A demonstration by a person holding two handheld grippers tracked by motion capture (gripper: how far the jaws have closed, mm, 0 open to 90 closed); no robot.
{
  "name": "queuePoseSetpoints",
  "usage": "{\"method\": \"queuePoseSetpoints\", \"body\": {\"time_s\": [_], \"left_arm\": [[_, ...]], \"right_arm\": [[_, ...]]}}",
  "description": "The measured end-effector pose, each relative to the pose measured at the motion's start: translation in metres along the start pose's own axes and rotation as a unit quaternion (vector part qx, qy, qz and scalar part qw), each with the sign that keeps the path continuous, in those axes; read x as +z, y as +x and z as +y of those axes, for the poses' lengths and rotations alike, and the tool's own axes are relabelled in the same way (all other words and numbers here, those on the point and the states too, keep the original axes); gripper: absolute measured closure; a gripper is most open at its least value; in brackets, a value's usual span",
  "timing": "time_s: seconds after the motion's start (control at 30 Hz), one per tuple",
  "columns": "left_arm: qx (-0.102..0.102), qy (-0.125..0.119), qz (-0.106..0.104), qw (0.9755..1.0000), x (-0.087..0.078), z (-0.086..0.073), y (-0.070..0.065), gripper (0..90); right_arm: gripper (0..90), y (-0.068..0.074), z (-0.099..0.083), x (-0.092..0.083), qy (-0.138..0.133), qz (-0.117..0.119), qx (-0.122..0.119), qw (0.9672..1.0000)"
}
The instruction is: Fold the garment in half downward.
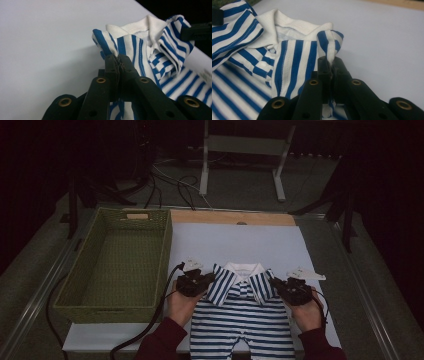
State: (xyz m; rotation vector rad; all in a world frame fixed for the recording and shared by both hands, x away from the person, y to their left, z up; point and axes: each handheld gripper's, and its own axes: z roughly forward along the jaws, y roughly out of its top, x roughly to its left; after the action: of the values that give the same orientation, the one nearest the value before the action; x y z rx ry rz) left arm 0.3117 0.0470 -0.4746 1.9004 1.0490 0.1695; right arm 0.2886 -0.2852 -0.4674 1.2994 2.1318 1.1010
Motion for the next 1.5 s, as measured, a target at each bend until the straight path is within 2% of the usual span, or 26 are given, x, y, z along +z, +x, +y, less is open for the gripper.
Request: {"method": "queuePoseSetpoints", "body": {"time_s": [0.1, 0.17, 0.2, 0.33, 0.43, 0.7, 0.8, 0.9, 0.97, 1.0, 1.1, 1.23, 1.3, 1.4, 1.5], "left_arm": [[-0.005, 0.019, -0.004, 0.9998, 0.0, -0.017, -0.001, 87.2], [-0.008, 0.025, -0.005, 0.9997, 0.0, -0.021, -0.001, 87.1], [-0.007, 0.036, -0.007, 0.9993, 0.002, -0.029, -0.003, 87.1], [-0.011, 0.044, -0.009, 0.9989, 0.002, -0.042, -0.006, 86.9], [-0.013, 0.049, -0.01, 0.9987, 0.003, -0.045, -0.006, 86.9], [0.004, 0.08, 0.0, 0.9968, 0.008, -0.058, -0.011, 86.5], [-0.001, 0.078, -0.001, 0.997, 0.01, -0.062, -0.01, 86.2], [0.001, 0.078, 0.002, 0.9969, 0.009, -0.061, -0.011, 84.3], [0.004, 0.076, 0.004, 0.9971, 0.008, -0.06, -0.011, 78.6], [0.007, 0.067, 0.01, 0.9977, 0.005, -0.059, -0.011, 75.8], [0.014, 0.046, 0.025, 0.9985, -0.002, -0.054, -0.009, 67.1], [0.012, 0.02, 0.05, 0.9985, -0.01, -0.047, -0.004, 58.2], [0.007, 0.013, 0.057, 0.9983, -0.013, -0.045, 0.0, 55.5], [-0.006, 0.015, 0.065, 0.9977, -0.012, -0.043, 0.005, 50.8], [-0.002, 0.022, 0.071, 0.9972, -0.006, -0.041, 0.006, 48.1]], "right_arm": [[86.9, 0.004, -0.016, -0.006, 0.019, 0.012, 0.008, 0.9997], [86.9, 0.005, -0.02, -0.005, 0.024, 0.016, 0.007, 0.9996], [86.9, 0.007, -0.028, -0.004, 0.041, 0.02, 0.007, 0.9989], [86.7, 0.009, -0.04, -0.002, 0.062, 0.028, 0.007, 0.9977], [86.7, 0.009, -0.044, -0.001, 0.069, 0.031, 0.008, 0.9971], [86.2, 0.011, -0.051, 0.001, 0.093, 0.037, 0.004, 0.9949], [85.8, 0.012, -0.051, 0.002, 0.097, 0.036, -0.001, 0.9946], [84.1, 0.011, -0.051, 0.003, 0.098, 0.036, 0.001, 0.9945], [81.9, 0.011, -0.051, 0.002, 0.097, 0.036, 0.001, 0.9946], [72.9, 0.01, -0.051, 0.001, 0.098, 0.039, 0.0, 0.9945], [56.5, 0.008, -0.049, -0.002, 0.086, 0.051, -0.001, 0.995], [41.3, 0.006, -0.041, -0.008, 0.059, 0.058, 0.001, 0.9966], [38.9, 0.003, -0.037, -0.01, 0.043, 0.057, 0.005, 0.9975], [36.9, -0.004, -0.031, -0.011, 0.023, 0.05, 0.02, 0.9983], [38.4, -0.013, -0.026, -0.007, 0.009, 0.029, 0.047, 0.9984]]}}
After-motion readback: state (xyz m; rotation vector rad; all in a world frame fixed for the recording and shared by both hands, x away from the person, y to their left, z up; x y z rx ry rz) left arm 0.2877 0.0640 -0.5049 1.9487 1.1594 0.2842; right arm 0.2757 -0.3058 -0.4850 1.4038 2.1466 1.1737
